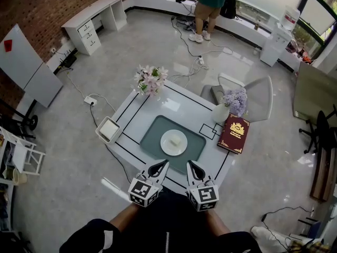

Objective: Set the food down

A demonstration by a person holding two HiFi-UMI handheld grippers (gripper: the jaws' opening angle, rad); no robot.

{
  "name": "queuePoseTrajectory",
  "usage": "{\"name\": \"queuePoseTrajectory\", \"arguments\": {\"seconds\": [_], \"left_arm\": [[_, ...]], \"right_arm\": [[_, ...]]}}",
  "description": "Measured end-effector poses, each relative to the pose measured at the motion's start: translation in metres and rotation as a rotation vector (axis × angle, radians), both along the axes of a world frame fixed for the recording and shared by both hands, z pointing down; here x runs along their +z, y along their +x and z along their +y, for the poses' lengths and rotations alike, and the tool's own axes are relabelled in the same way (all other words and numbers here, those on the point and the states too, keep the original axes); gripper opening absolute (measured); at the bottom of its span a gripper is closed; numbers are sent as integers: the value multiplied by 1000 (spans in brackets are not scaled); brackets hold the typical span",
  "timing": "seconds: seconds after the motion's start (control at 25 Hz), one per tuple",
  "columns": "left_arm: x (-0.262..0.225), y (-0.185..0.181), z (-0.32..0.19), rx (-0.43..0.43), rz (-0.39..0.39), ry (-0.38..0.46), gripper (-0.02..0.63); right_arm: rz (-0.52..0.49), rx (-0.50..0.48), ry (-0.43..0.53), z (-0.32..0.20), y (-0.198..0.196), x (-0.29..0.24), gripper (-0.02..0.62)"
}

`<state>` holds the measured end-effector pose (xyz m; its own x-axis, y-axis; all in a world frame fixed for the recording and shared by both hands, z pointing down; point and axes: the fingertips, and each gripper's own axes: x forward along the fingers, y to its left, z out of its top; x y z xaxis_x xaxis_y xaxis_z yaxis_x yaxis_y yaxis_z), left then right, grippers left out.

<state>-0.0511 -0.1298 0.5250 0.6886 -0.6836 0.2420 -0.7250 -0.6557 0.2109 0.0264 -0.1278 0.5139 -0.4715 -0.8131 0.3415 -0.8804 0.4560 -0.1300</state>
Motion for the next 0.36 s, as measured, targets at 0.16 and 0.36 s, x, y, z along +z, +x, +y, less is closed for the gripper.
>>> {"name": "queuePoseTrajectory", "arguments": {"seconds": [0.16, 0.36], "left_arm": [[2, 2, 1, -2, 8, -9, 5], [2, 6, -1, -23, 29, 0, 5]], "right_arm": [[10, -2, -12, 1, 3, 3, 8], [29, -22, -1, -3, 9, 0, 8]]}}
